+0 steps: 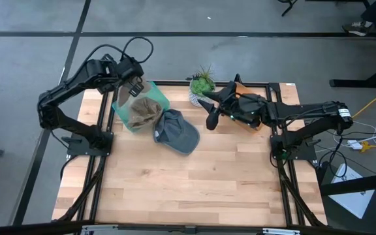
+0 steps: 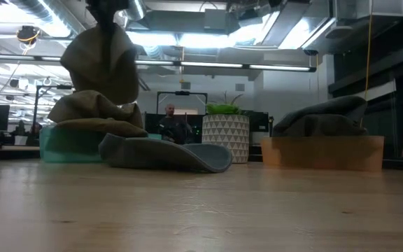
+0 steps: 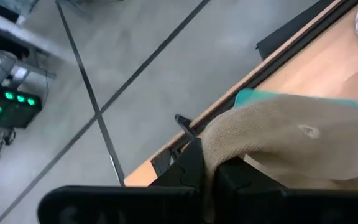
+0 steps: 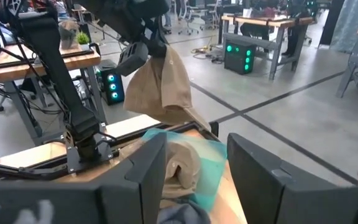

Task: Pick & Place hat
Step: Put the brown cap into the green bin, then put the blue cap into the orange bin

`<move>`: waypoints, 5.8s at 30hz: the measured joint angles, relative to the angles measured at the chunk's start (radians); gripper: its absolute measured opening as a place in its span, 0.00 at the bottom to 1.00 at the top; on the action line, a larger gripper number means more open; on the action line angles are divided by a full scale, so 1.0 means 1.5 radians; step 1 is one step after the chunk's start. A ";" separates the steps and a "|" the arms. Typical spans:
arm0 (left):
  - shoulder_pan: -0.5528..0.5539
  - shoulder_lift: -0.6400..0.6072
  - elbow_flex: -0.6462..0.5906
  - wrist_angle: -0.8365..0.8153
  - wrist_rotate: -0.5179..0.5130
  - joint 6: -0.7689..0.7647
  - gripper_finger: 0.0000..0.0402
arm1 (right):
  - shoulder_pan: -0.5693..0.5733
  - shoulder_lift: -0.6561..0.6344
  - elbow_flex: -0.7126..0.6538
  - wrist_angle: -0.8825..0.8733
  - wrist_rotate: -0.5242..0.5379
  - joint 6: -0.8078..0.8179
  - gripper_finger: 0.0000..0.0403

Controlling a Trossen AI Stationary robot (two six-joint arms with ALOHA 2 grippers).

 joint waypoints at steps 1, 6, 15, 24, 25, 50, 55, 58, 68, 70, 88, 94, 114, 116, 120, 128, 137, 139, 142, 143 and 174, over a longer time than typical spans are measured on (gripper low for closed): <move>0.000 0.002 0.000 -0.010 0.001 -0.013 0.01 | 0.000 0.000 0.000 -0.005 0.000 0.007 0.42; 0.000 0.016 0.000 -0.073 0.003 -0.065 0.01 | 0.000 0.000 0.000 -0.028 0.000 0.011 0.42; 0.000 0.020 -0.099 -0.064 0.004 -0.119 0.01 | 0.000 0.000 0.000 -0.027 0.000 0.008 0.42; 0.014 0.015 -0.219 0.067 -0.012 -0.129 0.01 | 0.000 0.000 0.000 -0.028 0.000 0.008 0.42; 0.017 0.015 -0.229 0.071 -0.011 -0.132 0.01 | 0.000 0.000 0.000 -0.028 0.000 0.008 0.42; -0.027 0.015 -0.272 0.133 0.248 -0.150 0.04 | 0.000 0.000 0.000 -0.057 0.000 0.013 0.42; -0.041 0.015 -0.272 0.134 0.324 -0.131 0.04 | 0.000 0.000 0.000 -0.063 -0.001 0.028 0.42; -0.042 0.015 -0.272 0.133 0.367 -0.097 0.06 | 0.000 0.000 0.000 -0.063 -0.001 0.027 0.42; -0.008 0.015 -0.272 0.135 0.391 -0.051 0.39 | 0.000 0.000 0.000 -0.062 -0.020 0.031 0.42; 0.002 0.015 -0.272 0.134 0.400 -0.049 0.46 | 0.000 0.000 0.000 -0.062 -0.033 0.031 0.42; 0.082 -0.106 -0.193 0.040 0.444 0.013 0.49 | 0.000 0.000 0.000 -0.064 -0.036 0.048 0.42; 0.081 -0.111 -0.280 0.051 0.435 -0.005 0.16 | 0.000 0.000 0.000 -0.065 -0.036 0.047 0.42; 0.035 -0.072 -0.560 0.364 0.440 -0.134 0.00 | -0.003 0.000 0.000 -0.115 -0.035 0.066 0.42; 0.035 -0.082 -0.542 0.357 0.442 -0.134 0.01 | -0.003 0.000 0.000 -0.118 -0.035 0.067 0.42; 0.035 -0.114 -0.499 0.357 0.442 -0.132 0.04 | -0.003 0.000 0.000 -0.131 -0.036 0.067 0.42; 0.035 -0.185 -0.445 0.357 0.489 -0.122 0.19 | -0.003 0.000 0.000 -0.141 -0.110 0.054 0.42; -0.003 -0.287 -0.427 0.464 0.672 -0.161 0.37 | 0.034 0.000 0.000 -0.214 -0.156 0.054 0.42; -0.024 -0.307 -0.427 0.470 0.668 -0.169 0.38 | 0.047 0.000 0.000 -0.214 -0.156 0.068 0.42; -0.057 -0.330 -0.427 0.472 0.658 -0.174 0.38 | 0.069 0.000 0.000 -0.214 -0.156 0.084 0.42; -0.069 -0.336 -0.427 0.472 0.657 -0.174 0.38 | 0.078 0.001 0.000 -0.213 -0.155 0.087 0.42; -0.503 -0.346 -0.427 0.514 0.509 -0.229 0.38 | 0.229 0.184 0.000 0.043 -0.082 0.388 0.42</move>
